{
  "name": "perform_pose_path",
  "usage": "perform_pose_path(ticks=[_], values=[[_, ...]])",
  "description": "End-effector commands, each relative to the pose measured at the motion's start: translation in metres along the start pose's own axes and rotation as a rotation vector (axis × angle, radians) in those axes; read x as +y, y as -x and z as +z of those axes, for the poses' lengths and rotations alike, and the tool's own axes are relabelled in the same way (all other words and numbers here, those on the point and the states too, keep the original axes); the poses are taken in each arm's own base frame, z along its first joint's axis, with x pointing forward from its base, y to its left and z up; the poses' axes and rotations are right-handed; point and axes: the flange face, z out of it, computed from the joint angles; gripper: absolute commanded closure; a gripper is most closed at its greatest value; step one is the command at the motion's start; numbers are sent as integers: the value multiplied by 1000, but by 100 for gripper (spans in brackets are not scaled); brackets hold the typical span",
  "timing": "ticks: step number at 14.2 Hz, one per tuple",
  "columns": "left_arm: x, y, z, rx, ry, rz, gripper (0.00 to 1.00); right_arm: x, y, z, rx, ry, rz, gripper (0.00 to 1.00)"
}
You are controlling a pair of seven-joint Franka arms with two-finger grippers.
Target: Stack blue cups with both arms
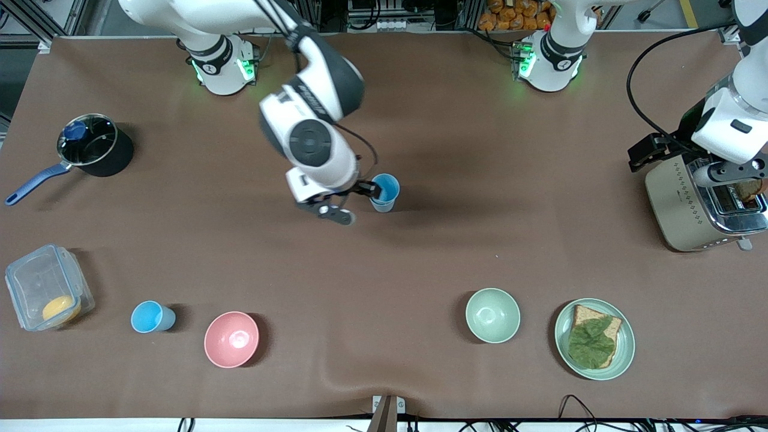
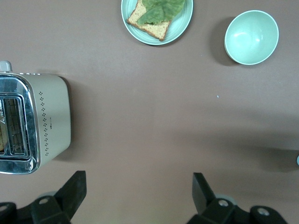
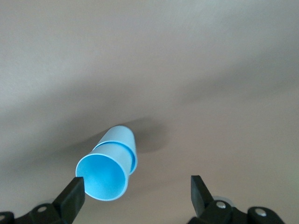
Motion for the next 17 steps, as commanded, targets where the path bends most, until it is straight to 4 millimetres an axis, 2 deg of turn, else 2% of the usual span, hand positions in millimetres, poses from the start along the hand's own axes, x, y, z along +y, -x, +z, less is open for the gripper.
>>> perform_pose_path(ticks=[1, 3, 5, 7, 8, 9, 11, 14, 16, 17], values=[[-4, 8, -14, 14, 19, -2, 0, 55, -27, -44, 24, 59, -136, 0], [-1, 11, -21, 9, 21, -1, 0, 101, -49, -74, 65, 98, -205, 0], [2, 11, -24, 15, 22, 6, 0, 162, -81, -111, 57, 81, -294, 0], [3, 14, -27, 3, 15, 23, 0, 232, -104, -151, 56, 60, -354, 0], [2, 14, -35, 0, 18, 21, 0, 263, -112, -167, 61, 51, -380, 0], [3, 16, -40, -4, 17, 24, 0, 292, -113, -187, 84, 40, -406, 0], [4, 17, -43, -7, 29, 25, 0, 336, -105, -219, 110, 32, -391, 0], [-1, 16, -45, -18, 79, 10, 0, 372, -79, -244, 162, 72, -367, 0], [-1, 16, -46, -14, 74, 11, 0, 397, -73, -255, 199, 71, -328, 0], [1, 16, -46, -13, 69, 13, 0, 401, -69, -255, 214, 67, -322, 0]])
